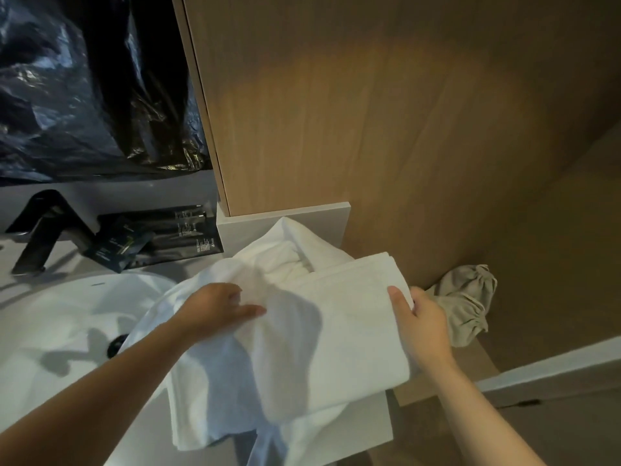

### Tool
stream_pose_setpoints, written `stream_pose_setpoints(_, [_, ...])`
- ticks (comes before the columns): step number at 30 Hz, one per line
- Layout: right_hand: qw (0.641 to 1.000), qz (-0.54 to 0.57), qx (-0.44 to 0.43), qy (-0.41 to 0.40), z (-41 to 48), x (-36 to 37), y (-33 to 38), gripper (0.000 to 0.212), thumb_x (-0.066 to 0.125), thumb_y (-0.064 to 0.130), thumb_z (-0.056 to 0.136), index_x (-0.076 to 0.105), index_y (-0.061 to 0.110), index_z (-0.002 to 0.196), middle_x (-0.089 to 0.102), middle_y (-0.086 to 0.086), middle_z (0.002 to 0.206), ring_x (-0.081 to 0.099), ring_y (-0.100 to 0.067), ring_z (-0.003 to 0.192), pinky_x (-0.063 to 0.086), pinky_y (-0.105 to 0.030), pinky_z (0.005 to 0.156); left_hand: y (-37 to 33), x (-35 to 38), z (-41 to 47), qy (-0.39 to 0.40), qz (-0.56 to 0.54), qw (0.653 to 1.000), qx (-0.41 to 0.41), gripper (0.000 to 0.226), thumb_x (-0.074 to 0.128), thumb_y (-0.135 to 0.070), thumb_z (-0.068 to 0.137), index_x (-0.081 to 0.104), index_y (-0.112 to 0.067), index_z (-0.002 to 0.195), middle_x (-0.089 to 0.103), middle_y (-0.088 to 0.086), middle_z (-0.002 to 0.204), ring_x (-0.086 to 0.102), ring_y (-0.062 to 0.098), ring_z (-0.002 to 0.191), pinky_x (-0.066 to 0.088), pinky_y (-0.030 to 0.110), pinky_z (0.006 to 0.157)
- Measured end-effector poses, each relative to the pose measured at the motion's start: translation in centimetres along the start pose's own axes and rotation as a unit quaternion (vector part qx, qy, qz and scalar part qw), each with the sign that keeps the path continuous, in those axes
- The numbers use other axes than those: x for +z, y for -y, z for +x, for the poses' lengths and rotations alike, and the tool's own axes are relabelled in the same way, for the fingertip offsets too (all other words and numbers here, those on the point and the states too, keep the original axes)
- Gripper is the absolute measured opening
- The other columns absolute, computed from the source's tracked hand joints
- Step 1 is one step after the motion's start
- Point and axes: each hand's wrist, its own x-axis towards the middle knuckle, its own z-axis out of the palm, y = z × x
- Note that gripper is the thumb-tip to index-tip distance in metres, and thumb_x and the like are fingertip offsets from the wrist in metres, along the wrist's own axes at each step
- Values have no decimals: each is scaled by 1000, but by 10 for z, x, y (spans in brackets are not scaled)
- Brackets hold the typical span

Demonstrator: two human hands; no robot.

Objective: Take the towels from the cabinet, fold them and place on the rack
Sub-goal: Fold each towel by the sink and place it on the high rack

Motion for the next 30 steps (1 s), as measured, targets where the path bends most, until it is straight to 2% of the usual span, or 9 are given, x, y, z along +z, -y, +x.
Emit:
stream_pose_setpoints(2, [1000,-16,-4,-26,0,5,2,35,48,51,96,51,23,76,59,6,61,56,-6,55,38,-20,47,-1,-16,6,-34,30,998,43,57,66,-70,71,46,-18,62,49,-5,59,49,14,61,34,30,54])
stream_pose_setpoints(5, [994,-108,15,-3,-2,16,6,36,44,44,100,52,15,81,57,0,71,56,-22,68,39,-31,54,-7,-40,14,-68,80,991,88,44,69,-59,76,49,-23,63,54,-5,67,52,19,67,36,30,57])
stream_pose_setpoints(8, [990,-130,-22,-48,-6,22,21,36,48,33,101,54,6,124,59,-5,112,56,-25,103,47,-35,82,5,-39,12,-42,50,994,84,22,72,-44,80,71,-23,85,67,0,84,64,22,78,50,32,65])
stream_pose_setpoints(10, [982,-124,-124,-74,-12,23,38,37,51,28,99,51,12,132,51,-2,123,50,-19,112,42,-31,92,23,-33,3,-65,14,997,46,32,75,-50,76,69,-23,92,66,-4,92,64,20,86,51,34,74])
stream_pose_setpoints(13, [960,-142,-240,5,-18,33,63,26,54,23,98,59,18,122,53,5,119,53,-13,105,41,-23,85,49,-31,-11,-101,1,995,-2,43,72,-61,71,60,-27,93,60,-7,91,58,16,84,49,34,73])
stream_pose_setpoints(17, [947,-150,-266,96,-29,61,88,27,53,24,99,63,19,123,54,3,128,57,-14,106,50,-26,90,69,-36,-29,-152,-145,975,-70,52,82,-59,61,57,-29,95,61,-11,80,58,8,71,46,25,57])
stream_pose_setpoints(20, [937,-160,-278,136,-39,81,96,31,55,26,98,61,19,127,55,1,131,55,-16,114,45,-23,95,74,-35,-47,-120,-189,970,-97,59,80,-66,55,54,-32,96,63,-15,82,61,4,75,46,19,60])
stream_pose_setpoints(26, [926,-191,-265,188,-47,107,102,40,58,29,96,55,18,135,53,-2,136,48,-20,123,36,-28,106,87,-2,-95,-31,-168,979,-113,25,75,-47,76,62,-26,82,66,-12,78,63,7,72,50,22,62])
stream_pose_setpoints(30, [925,-196,-270,181,-51,115,97,37,60,27,95,58,18,131,55,-1,132,50,-20,120,36,-31,104,92,27,-127,22,-195,971,-137,23,72,-36,84,66,-15,83,68,-5,79,63,9,72,50,25,67])
